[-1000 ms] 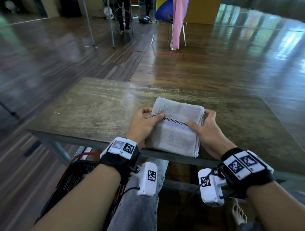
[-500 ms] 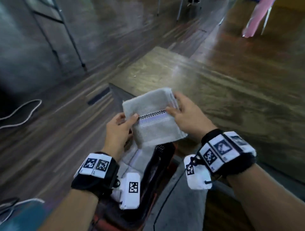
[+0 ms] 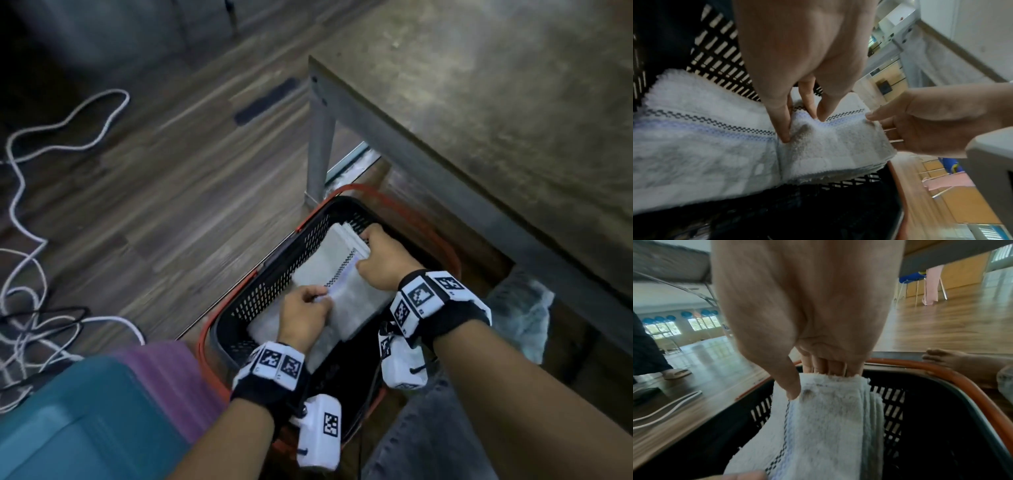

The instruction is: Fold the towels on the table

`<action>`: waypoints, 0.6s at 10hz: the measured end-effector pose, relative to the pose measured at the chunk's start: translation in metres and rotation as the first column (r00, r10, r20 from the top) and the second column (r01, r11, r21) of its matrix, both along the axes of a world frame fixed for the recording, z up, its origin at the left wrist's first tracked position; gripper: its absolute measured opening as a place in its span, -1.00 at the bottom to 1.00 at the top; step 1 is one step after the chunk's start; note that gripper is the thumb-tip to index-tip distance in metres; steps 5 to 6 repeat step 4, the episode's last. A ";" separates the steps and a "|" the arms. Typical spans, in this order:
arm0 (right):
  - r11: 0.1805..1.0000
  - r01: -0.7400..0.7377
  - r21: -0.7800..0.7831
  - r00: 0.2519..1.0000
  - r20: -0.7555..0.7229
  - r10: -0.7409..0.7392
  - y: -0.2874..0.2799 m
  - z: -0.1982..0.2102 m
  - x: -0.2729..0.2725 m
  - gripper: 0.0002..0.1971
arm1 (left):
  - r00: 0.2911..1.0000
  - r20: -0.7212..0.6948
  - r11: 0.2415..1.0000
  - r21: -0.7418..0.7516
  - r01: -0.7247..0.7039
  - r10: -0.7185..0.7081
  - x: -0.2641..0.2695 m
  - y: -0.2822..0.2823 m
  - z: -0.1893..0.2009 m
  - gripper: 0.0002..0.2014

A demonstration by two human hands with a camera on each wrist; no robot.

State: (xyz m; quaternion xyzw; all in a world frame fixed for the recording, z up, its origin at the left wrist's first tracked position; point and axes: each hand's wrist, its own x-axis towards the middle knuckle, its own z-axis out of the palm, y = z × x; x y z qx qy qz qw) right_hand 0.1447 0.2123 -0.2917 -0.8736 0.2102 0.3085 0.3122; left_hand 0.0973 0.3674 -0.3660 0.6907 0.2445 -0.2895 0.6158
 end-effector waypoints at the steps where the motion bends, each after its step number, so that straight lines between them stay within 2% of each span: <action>1: 1.000 0.027 -0.006 1.000 0.014 -0.027 -0.008 -0.016 0.004 -0.41 | 0.999 -0.032 0.999 0.023 0.024 -0.023 0.011 -0.013 -0.022 -0.75; 2: 0.999 0.037 -0.026 0.998 0.042 -0.035 -0.015 -0.020 0.000 -0.46 | 0.991 -0.042 0.989 0.066 0.130 -0.127 0.020 -0.018 -0.034 -0.70; 3: 0.998 0.064 0.025 0.992 0.108 -0.067 -0.021 -0.017 -0.006 -0.46 | 0.983 -0.041 0.979 0.098 0.181 -0.178 0.025 -0.016 -0.042 -0.71; 4: 0.994 0.090 0.068 0.975 0.199 -0.102 -0.025 -0.005 -0.012 -0.53 | 0.996 -0.048 0.994 0.069 0.081 -0.078 0.021 -0.013 -0.034 -0.78; 6: 0.994 0.090 0.068 0.975 0.199 -0.102 -0.025 -0.005 -0.012 -0.53 | 0.996 -0.048 0.994 0.069 0.081 -0.078 0.021 -0.013 -0.034 -0.78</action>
